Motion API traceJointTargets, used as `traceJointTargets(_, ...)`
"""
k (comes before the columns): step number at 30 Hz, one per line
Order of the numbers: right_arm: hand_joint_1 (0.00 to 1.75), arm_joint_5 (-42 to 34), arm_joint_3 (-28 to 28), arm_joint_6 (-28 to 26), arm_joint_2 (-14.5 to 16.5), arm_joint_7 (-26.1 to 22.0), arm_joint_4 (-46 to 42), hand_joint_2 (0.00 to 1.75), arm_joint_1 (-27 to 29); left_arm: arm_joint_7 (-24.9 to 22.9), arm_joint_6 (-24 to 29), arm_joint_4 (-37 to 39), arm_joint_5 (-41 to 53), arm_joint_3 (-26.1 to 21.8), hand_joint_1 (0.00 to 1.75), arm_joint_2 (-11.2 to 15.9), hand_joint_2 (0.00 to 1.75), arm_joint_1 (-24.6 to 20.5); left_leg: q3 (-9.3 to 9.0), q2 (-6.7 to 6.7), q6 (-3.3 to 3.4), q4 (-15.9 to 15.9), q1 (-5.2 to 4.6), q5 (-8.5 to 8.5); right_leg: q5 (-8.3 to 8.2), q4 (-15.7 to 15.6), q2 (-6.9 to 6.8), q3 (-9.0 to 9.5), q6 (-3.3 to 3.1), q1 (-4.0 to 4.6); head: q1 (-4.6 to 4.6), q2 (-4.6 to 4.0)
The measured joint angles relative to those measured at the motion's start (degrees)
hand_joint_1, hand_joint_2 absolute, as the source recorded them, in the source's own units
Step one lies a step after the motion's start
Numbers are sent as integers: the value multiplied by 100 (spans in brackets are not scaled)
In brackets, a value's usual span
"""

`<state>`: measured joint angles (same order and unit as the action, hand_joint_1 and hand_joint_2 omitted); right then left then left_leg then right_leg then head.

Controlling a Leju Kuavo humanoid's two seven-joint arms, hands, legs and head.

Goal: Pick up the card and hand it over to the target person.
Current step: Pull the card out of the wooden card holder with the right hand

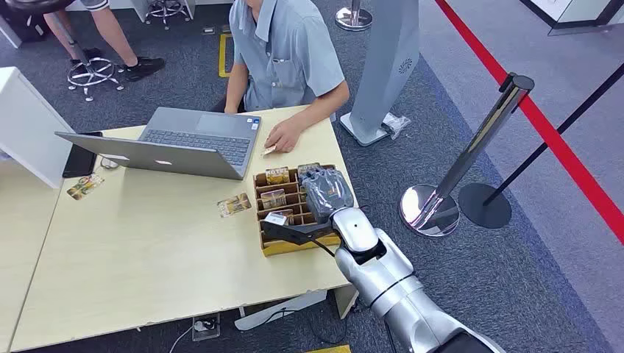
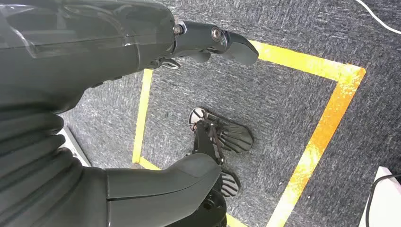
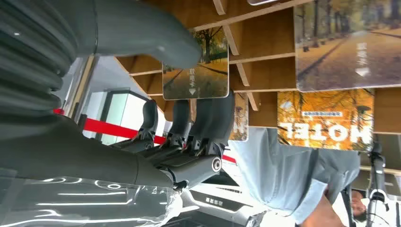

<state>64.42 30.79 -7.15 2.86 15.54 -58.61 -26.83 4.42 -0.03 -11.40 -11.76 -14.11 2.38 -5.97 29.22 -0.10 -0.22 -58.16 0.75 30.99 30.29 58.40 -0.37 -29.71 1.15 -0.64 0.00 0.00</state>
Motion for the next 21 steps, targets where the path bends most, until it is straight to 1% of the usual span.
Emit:
traceJointTargets(10,130,79,-94,42,-42,96,-202,175,7,-15,24,-2,-14,-36,0,-20,175,-1,2,-1,0,-2,-1,1,2,3,-1,-3,1,-2,0,0)
traceJointTargets(16,139,106,-139,3,-74,67,-470,175,52,-25,23,-3,-14,-52,0,-26,175,-2,5,2,1,-4,-2,1,1,4,1,-6,1,-2,0,0)
traceJointTargets(18,146,118,-157,-16,-105,44,-735,175,69,-26,23,-4,-14,-58,0,-29,175,-2,7,0,1,-4,-2,0,0,5,-1,-8,1,-2,0,0)
traceJointTargets(21,164,151,-227,10,-179,35,-1345,175,75,-21,29,-4,-13,-69,0,-32,175,-1,11,-1,0,-6,-3,-1,0,7,-1,-13,0,-3,0,0)
